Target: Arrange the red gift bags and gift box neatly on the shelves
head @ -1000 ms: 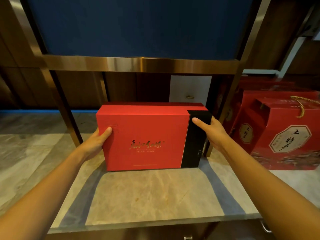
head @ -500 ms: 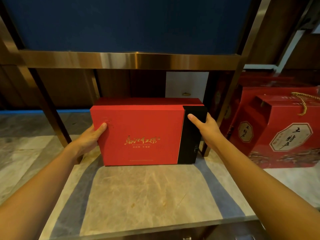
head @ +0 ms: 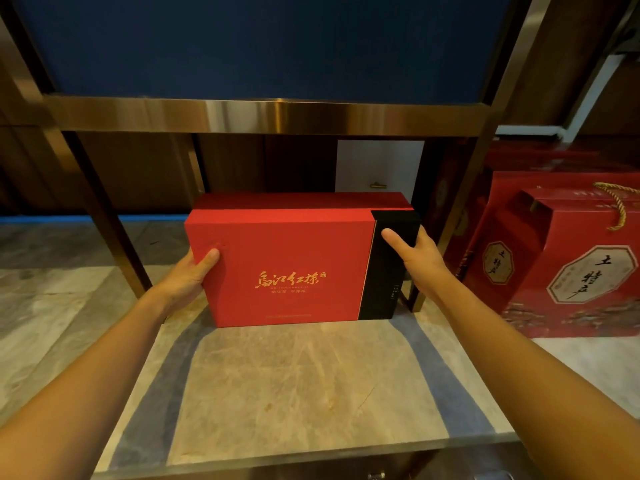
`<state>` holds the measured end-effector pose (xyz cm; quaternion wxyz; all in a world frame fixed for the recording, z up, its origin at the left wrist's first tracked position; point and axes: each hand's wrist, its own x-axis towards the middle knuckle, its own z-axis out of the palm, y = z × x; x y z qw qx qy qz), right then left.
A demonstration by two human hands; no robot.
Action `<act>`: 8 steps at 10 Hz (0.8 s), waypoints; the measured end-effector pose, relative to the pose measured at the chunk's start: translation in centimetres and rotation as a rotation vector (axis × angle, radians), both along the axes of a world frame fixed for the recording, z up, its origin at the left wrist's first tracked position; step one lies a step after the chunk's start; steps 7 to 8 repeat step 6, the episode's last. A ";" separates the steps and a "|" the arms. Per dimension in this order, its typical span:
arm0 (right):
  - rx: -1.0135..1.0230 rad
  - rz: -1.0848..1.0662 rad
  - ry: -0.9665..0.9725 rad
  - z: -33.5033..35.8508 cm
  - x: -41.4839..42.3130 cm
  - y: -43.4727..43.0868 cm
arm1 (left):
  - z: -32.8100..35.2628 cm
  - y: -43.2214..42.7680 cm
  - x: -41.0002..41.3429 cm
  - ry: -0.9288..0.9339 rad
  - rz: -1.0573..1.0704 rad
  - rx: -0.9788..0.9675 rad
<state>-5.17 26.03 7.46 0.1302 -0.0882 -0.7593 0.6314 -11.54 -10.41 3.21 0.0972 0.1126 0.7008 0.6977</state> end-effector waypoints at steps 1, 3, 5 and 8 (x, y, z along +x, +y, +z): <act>-0.009 0.008 0.018 -0.3 -0.2 0.0 | -0.2 0.3 0.0 0.028 0.042 0.036; -0.033 0.039 0.005 -0.8 -0.2 0.3 | -0.3 0.9 0.6 0.028 0.106 0.072; 0.001 0.066 -0.063 -2.3 1.3 0.7 | -2.0 1.3 2.9 0.015 0.228 -0.152; 0.266 0.056 -0.288 -5.6 3.3 0.7 | -4.2 1.5 4.3 0.007 0.291 -0.345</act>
